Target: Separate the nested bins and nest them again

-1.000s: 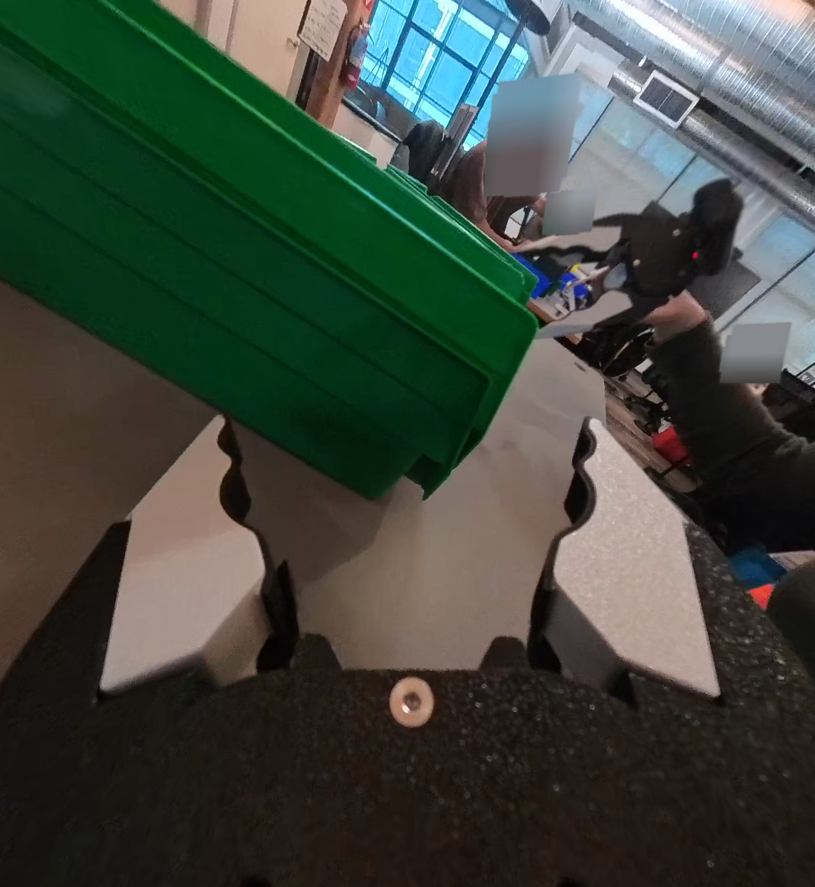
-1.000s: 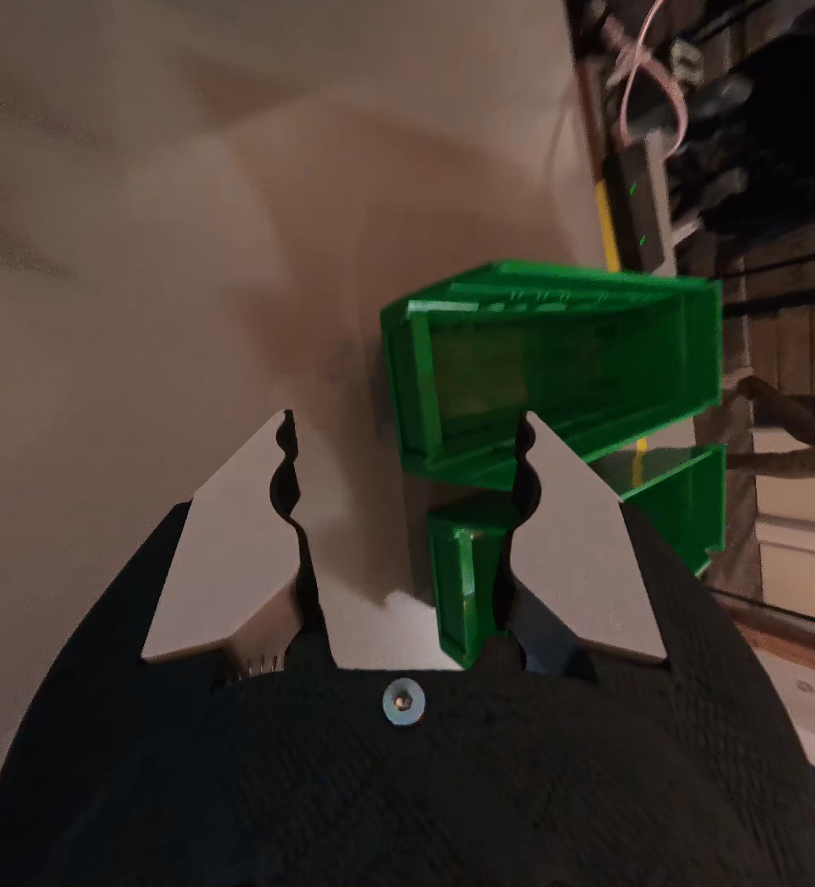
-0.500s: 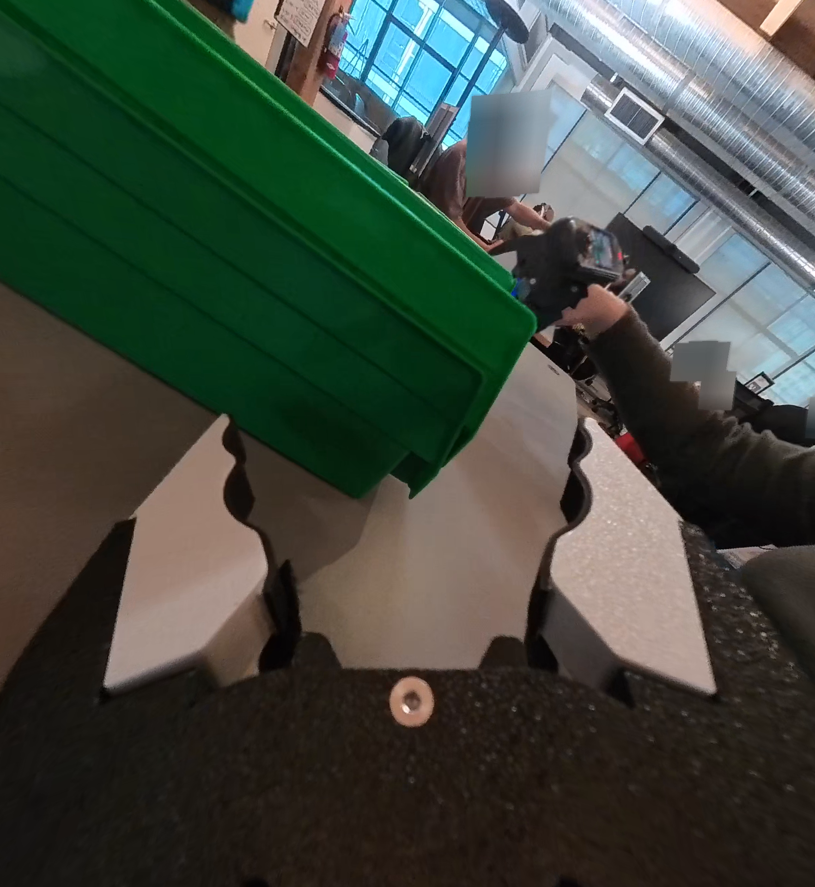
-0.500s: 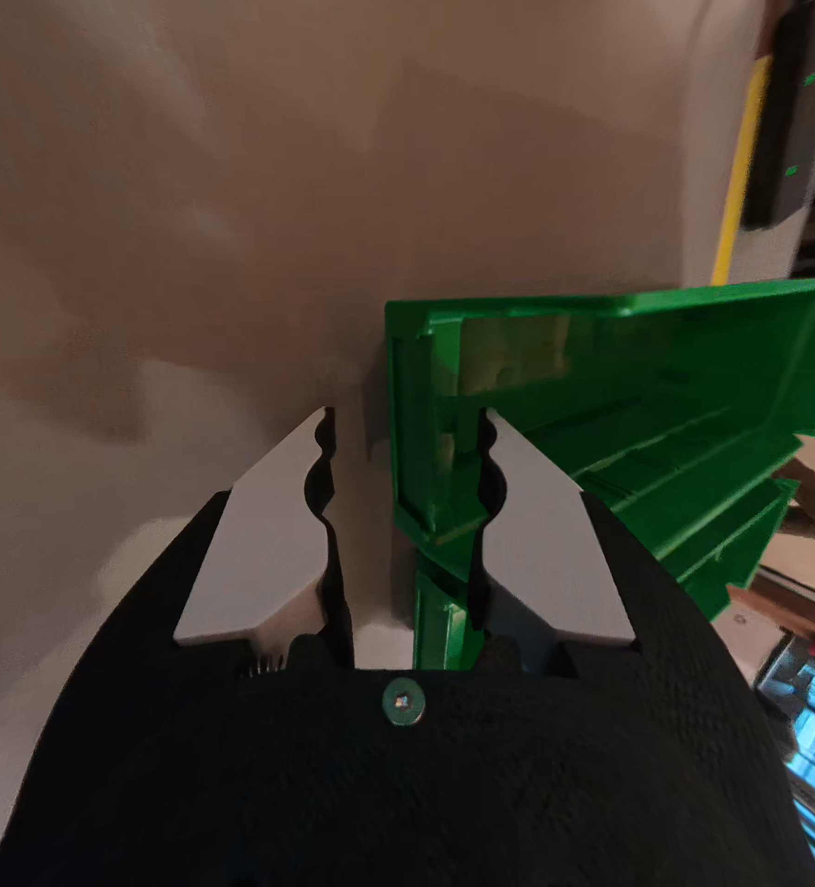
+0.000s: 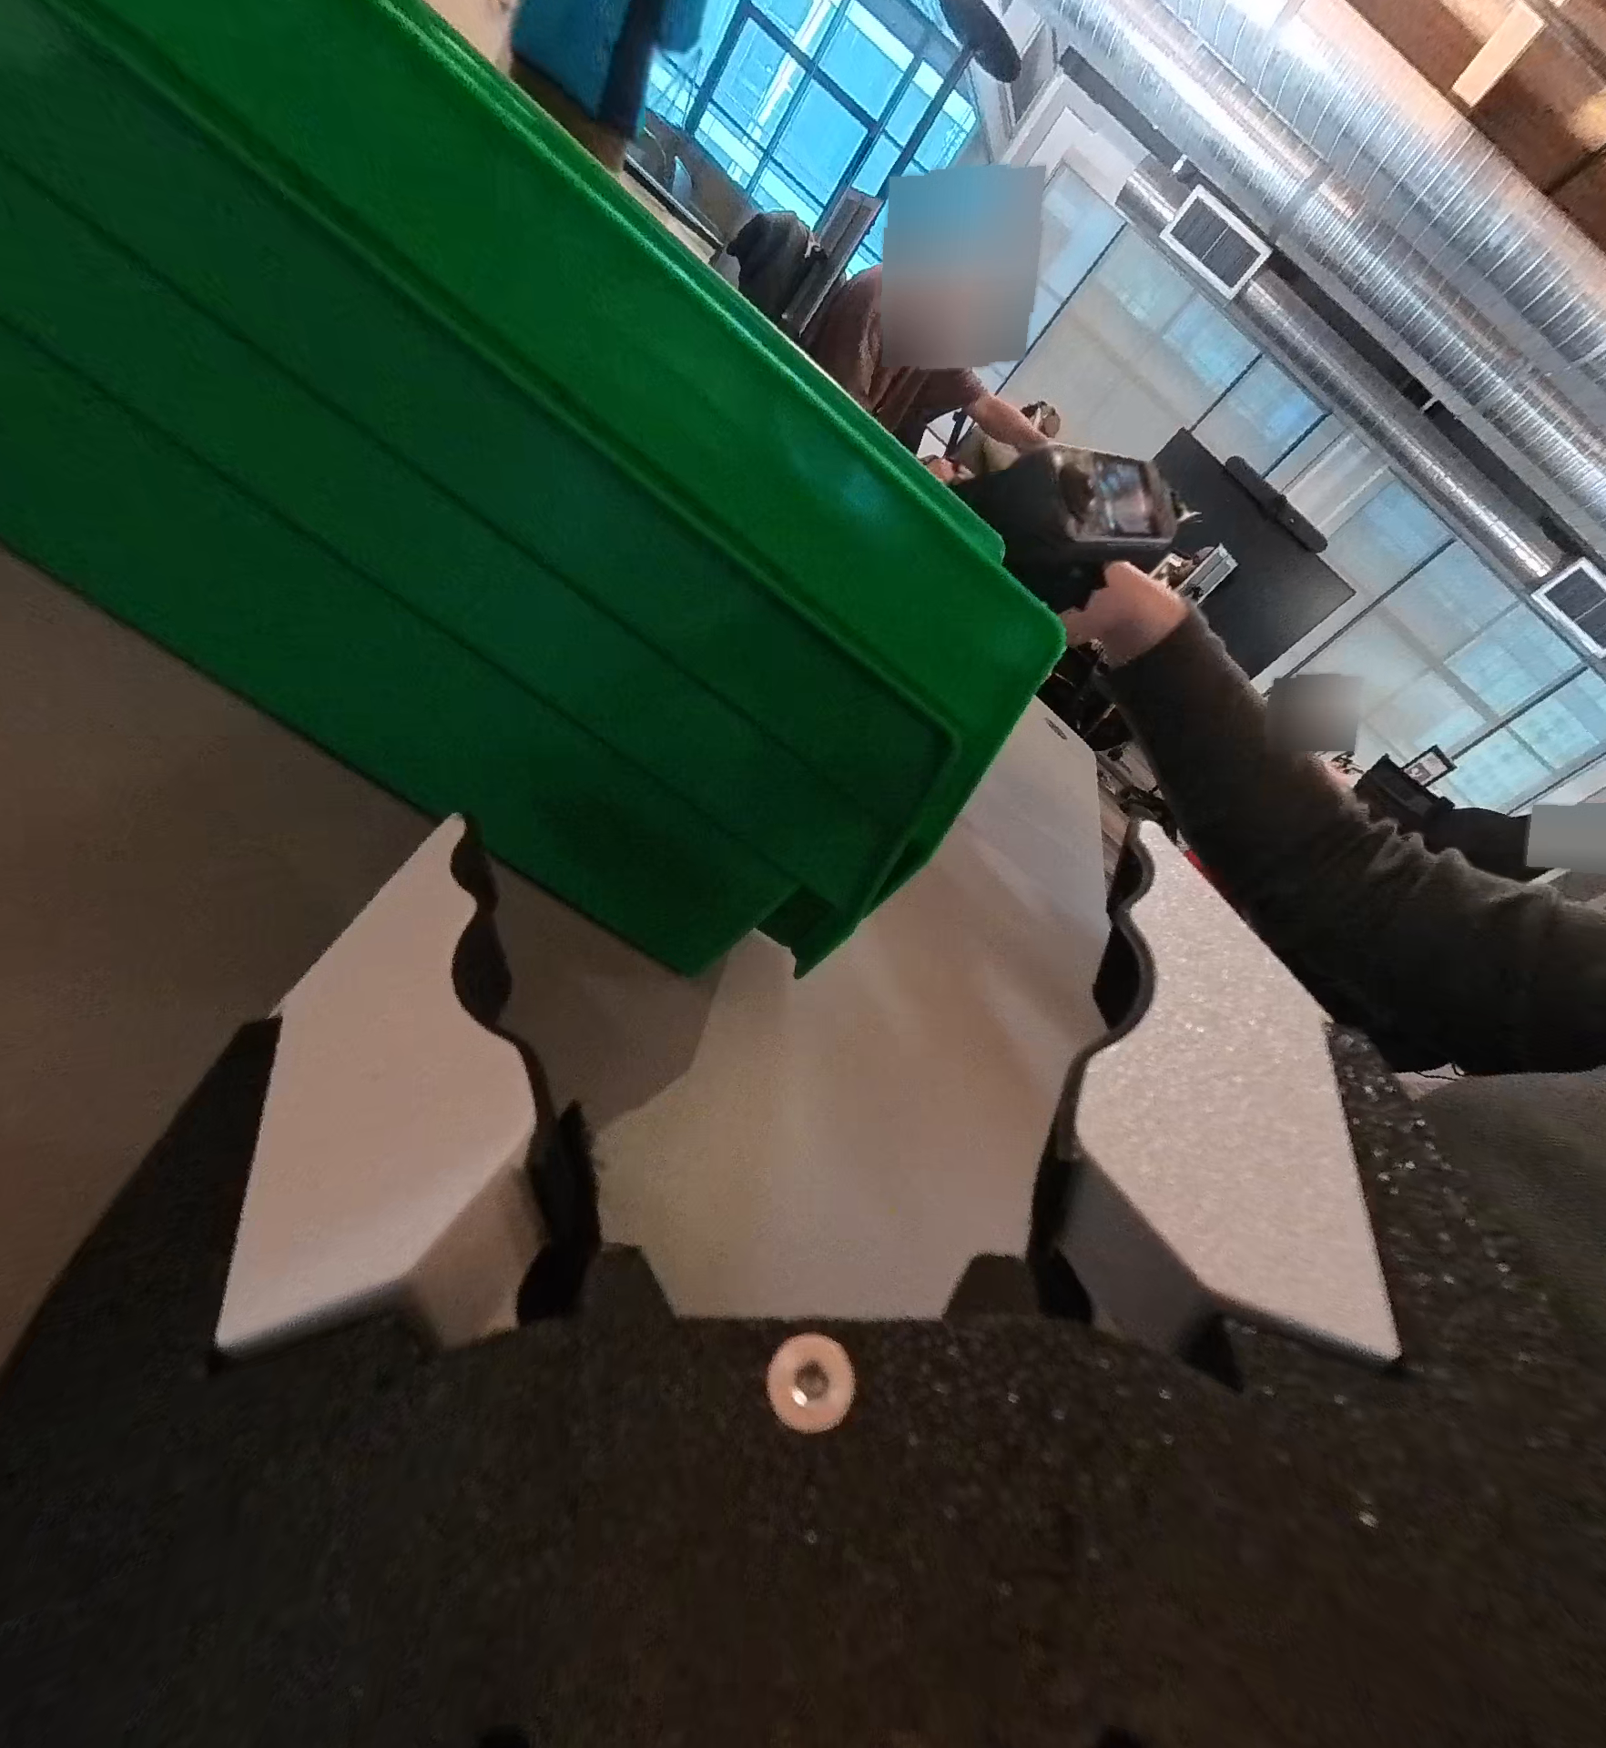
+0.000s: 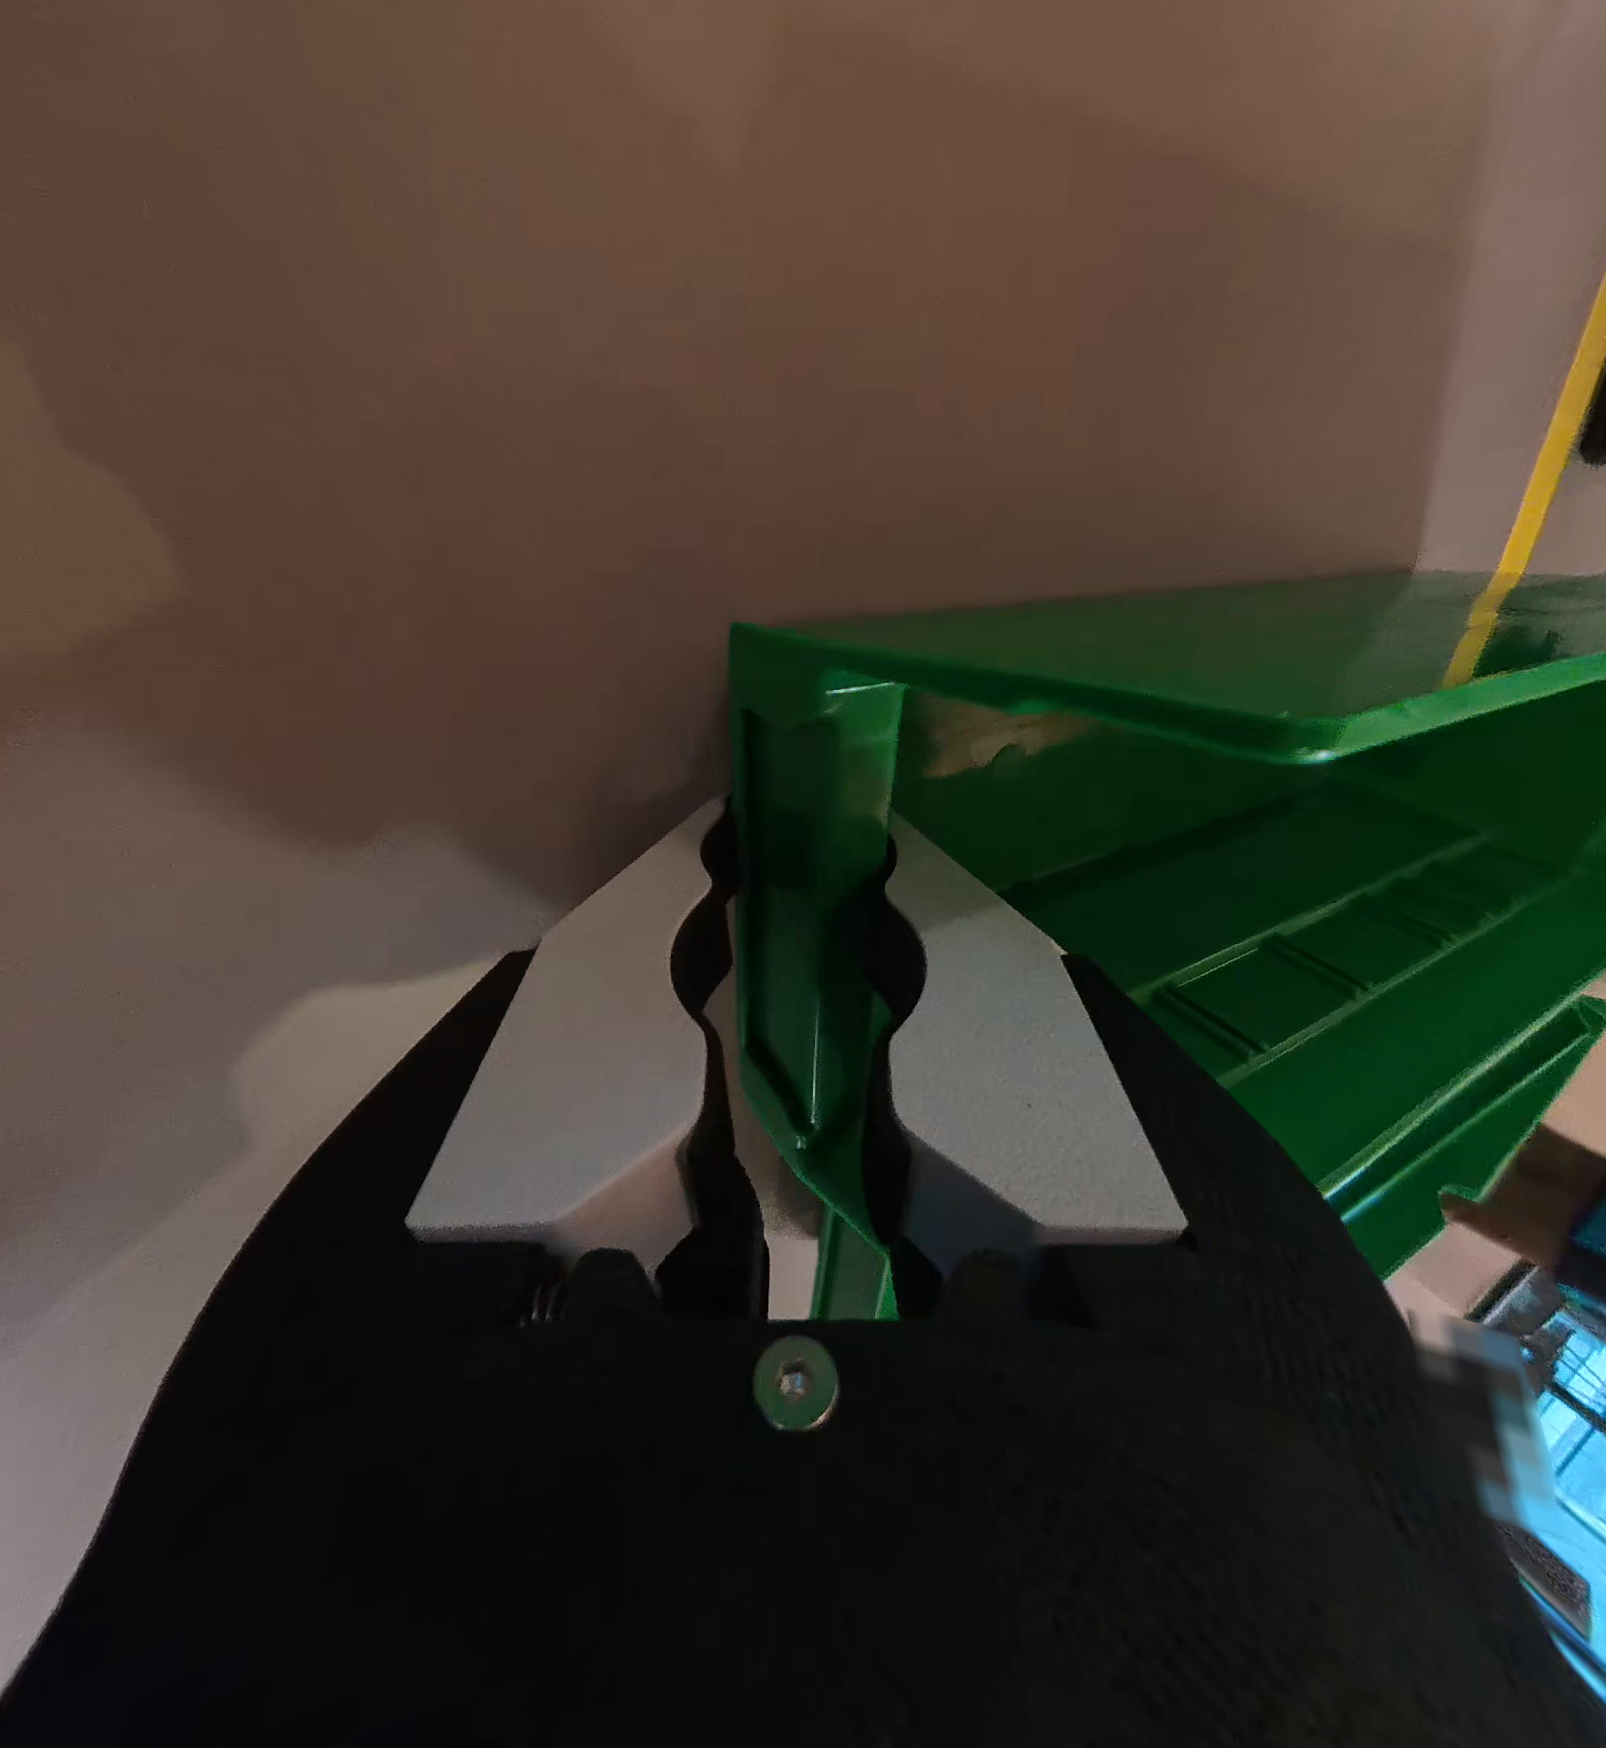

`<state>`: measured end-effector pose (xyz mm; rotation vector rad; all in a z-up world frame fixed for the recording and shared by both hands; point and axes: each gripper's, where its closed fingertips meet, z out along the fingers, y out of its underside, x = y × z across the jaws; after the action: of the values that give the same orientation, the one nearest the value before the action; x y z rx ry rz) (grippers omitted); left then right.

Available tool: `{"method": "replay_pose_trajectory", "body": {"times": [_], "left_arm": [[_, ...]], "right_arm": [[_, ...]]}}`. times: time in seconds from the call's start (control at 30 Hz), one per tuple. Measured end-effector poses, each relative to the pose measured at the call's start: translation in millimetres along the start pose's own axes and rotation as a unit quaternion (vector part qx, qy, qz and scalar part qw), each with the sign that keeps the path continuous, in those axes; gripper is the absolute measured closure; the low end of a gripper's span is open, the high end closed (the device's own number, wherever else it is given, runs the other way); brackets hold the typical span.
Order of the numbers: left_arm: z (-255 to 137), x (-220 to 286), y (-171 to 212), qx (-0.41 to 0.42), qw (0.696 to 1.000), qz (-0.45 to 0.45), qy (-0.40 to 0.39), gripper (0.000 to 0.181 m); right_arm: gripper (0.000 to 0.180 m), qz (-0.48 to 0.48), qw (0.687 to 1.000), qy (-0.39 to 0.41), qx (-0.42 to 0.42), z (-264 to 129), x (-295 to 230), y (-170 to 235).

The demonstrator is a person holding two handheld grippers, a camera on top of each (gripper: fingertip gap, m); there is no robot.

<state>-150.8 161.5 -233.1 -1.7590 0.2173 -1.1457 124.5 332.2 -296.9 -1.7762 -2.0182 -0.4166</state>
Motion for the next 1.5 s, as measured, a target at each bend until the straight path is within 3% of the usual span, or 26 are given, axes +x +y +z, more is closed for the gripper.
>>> {"method": "replay_pose_trajectory", "body": {"times": [0.2, 0.37, 0.57, 0.77, 1.07, 1.5], "left_arm": [[-0.2, 0.1, -0.4, 0.002, 1.000, -0.001, 0.001, 0.056], [-0.2, 0.1, -0.5, 0.002, 1.000, -0.004, 0.002, 0.056], [0.0, 0.4, -0.2, 0.001, 1.000, -0.006, 0.005, 0.056], [0.1, 0.7, 0.3, 0.000, 1.000, -0.008, 0.007, 0.056], [-1.1, 0.9, -1.4, 0.006, 1.000, -0.013, 0.010, 0.054], [-2.1, 1.5, -2.6, 0.011, 1.000, -0.019, 0.015, 0.052]], "right_arm": [[0.157, -0.034, 0.999, 0.035, 0.013, -28.6, -4.8, -15.6], [0.157, -0.051, 0.995, 0.064, 0.052, -79.5, -1.1, -48.1], [0.157, -0.098, 0.984, 0.097, 0.112, -145.8, 1.1, -103.6], [0.157, -0.151, 0.970, 0.068, 0.180, -183.0, -13.4, -172.7], [0.157, -0.187, 0.961, 0.006, 0.204, -185.8, -38.0, -239.7], [0.157, -0.197, 0.972, -0.025, 0.124, -154.7, -73.6, -255.9]]}}
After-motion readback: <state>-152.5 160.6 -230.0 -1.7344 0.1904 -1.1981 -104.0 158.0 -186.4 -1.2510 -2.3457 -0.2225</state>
